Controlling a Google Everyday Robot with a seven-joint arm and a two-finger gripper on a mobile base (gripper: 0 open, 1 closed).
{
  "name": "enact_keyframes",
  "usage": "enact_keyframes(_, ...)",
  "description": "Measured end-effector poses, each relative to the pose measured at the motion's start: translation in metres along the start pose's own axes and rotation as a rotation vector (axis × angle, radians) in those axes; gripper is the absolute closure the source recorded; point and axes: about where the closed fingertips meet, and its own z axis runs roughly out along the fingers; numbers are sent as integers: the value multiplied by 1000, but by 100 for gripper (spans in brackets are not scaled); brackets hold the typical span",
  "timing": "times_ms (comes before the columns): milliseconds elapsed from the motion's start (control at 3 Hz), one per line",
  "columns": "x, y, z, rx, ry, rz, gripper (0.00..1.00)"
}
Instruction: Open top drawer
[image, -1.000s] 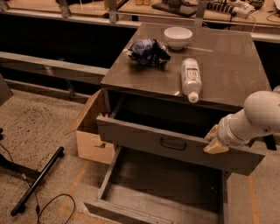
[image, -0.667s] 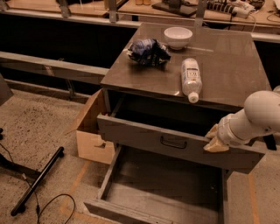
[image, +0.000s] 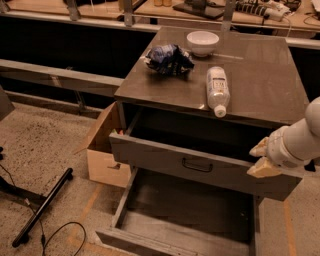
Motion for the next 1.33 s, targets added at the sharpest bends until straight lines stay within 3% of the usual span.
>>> enact_keyframes(333, -2, 0, -36, 26, -1, 24, 0)
enact_keyframes(667, -5, -10, -56, 62, -9, 29, 17)
enact_keyframes(1333, -3, -18, -58, 89, -10, 34, 63)
